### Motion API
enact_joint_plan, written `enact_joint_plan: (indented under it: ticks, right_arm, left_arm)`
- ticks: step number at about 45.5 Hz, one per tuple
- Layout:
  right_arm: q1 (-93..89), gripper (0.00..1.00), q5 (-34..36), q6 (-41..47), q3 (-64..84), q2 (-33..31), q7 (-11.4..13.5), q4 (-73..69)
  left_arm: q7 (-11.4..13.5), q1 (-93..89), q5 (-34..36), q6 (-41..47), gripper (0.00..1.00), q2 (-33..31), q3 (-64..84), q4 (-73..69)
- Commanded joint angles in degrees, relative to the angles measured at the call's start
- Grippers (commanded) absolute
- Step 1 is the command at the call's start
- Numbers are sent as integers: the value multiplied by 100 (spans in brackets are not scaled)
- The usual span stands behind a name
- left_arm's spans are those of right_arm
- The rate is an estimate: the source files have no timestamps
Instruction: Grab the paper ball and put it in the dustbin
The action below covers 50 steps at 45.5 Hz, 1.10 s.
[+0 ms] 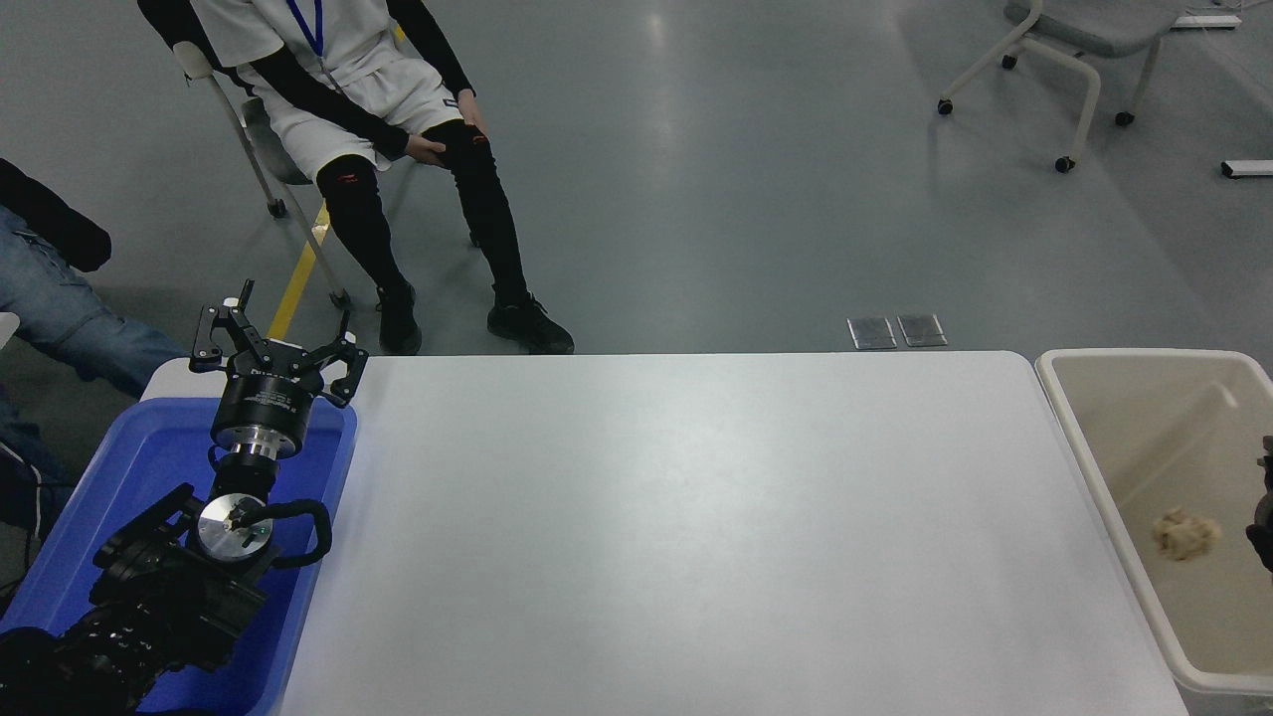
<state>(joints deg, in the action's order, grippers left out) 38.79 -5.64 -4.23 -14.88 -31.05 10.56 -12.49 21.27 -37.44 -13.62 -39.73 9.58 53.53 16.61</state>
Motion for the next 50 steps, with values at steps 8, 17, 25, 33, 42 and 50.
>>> enact_joint_plan:
  ticks: [8, 17, 25, 33, 42, 50]
  right_arm:
    - [462, 100, -51, 1, 292, -41, 25, -25]
    - [498, 100, -43, 53, -523, -366, 16, -867]
    - [463, 100, -43, 62, -1588, -455, 16, -1667]
    - [436, 100, -16, 88, -2132, -525, 8, -2336]
    - [-275, 100, 63, 413, -4065, -227, -62, -2872]
    - [-600, 100, 54, 624, -4647, 389, -1195, -2899]
  left_arm:
    - [0, 0, 0, 1, 99, 0, 0, 0]
    - [0, 0, 0, 1, 99, 0, 0, 0]
    - [0, 0, 0, 1, 99, 0, 0, 0]
    - [0, 0, 0, 1, 99, 0, 0, 0]
    - [0, 0, 0, 1, 99, 0, 0, 0]
    - [0, 0, 0, 1, 99, 0, 0, 0]
